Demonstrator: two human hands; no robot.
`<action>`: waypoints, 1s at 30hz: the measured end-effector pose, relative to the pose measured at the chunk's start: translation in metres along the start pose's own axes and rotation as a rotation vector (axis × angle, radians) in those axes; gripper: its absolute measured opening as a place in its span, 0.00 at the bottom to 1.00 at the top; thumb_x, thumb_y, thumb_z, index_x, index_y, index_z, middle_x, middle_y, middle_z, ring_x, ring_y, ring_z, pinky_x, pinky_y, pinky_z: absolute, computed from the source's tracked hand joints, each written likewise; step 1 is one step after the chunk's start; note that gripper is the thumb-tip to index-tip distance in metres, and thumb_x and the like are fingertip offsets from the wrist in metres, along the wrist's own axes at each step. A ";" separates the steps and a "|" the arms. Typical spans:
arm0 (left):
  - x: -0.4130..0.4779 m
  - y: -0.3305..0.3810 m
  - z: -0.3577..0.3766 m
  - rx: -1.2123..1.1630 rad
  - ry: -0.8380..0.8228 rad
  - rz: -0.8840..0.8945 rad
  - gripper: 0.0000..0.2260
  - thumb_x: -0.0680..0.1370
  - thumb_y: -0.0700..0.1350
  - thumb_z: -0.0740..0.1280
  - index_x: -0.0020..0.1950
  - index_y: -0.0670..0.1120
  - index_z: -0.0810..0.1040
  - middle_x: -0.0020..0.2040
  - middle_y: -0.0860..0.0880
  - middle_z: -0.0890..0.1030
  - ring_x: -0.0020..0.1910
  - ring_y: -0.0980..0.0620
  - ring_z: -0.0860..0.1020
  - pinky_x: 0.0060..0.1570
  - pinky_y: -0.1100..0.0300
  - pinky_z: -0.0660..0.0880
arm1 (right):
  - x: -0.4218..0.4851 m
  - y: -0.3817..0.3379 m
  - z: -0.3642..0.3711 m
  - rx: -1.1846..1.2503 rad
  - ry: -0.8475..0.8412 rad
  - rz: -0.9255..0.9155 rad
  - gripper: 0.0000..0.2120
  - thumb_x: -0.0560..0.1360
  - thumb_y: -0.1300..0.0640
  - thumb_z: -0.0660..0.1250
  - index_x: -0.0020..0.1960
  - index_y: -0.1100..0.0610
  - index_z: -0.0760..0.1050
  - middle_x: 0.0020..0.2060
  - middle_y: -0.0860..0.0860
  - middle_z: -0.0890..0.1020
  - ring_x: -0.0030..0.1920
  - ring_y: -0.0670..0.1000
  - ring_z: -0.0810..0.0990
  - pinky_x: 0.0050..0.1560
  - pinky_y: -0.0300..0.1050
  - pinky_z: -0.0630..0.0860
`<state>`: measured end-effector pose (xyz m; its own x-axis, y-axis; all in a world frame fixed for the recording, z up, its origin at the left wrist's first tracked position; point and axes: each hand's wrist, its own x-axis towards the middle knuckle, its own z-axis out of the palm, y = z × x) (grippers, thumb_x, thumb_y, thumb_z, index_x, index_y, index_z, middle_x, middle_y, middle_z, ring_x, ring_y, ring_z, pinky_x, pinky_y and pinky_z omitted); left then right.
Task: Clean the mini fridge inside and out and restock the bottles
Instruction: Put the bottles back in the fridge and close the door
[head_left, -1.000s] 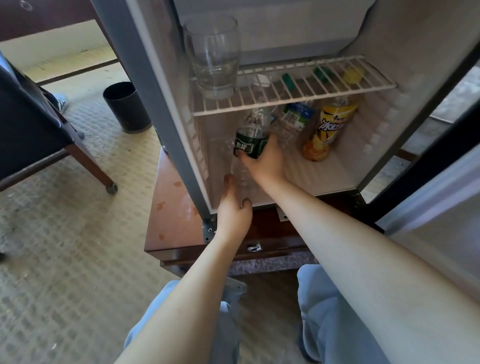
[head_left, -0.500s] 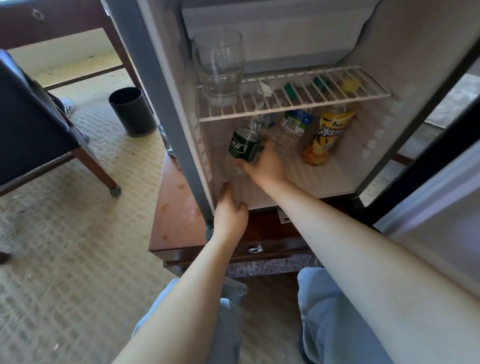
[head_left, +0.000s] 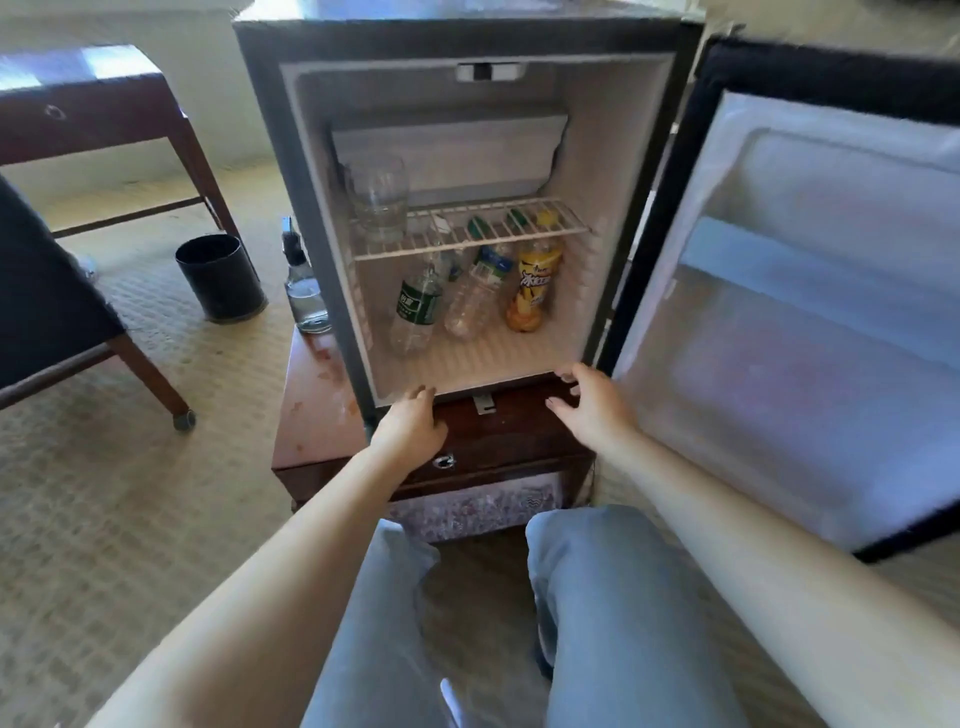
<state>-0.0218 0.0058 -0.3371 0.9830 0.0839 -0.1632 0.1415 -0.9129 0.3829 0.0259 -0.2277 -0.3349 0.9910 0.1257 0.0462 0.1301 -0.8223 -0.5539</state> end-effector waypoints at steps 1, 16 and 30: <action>-0.010 0.008 -0.002 0.001 0.004 0.017 0.27 0.78 0.44 0.62 0.76 0.42 0.60 0.75 0.43 0.63 0.71 0.43 0.65 0.65 0.54 0.66 | -0.017 0.017 -0.009 -0.030 0.002 0.009 0.19 0.75 0.52 0.69 0.64 0.54 0.72 0.61 0.50 0.77 0.59 0.53 0.76 0.57 0.49 0.74; -0.128 0.060 -0.042 0.084 0.105 0.175 0.24 0.79 0.46 0.62 0.75 0.44 0.63 0.74 0.45 0.65 0.72 0.44 0.64 0.68 0.55 0.63 | -0.152 0.124 -0.053 -0.417 -0.288 0.355 0.21 0.76 0.56 0.62 0.68 0.58 0.67 0.61 0.55 0.77 0.59 0.55 0.77 0.46 0.38 0.73; -0.172 0.071 -0.078 0.066 0.243 0.226 0.21 0.80 0.44 0.61 0.72 0.43 0.66 0.70 0.44 0.70 0.69 0.45 0.68 0.64 0.57 0.65 | -0.129 0.023 -0.185 -0.437 0.642 -0.375 0.18 0.66 0.69 0.68 0.56 0.67 0.76 0.53 0.62 0.79 0.56 0.63 0.75 0.58 0.54 0.73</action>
<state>-0.1721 -0.0423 -0.2111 0.9889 -0.0379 0.1434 -0.0831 -0.9425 0.3238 -0.0929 -0.3657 -0.2001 0.6892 0.2015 0.6960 0.3219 -0.9457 -0.0449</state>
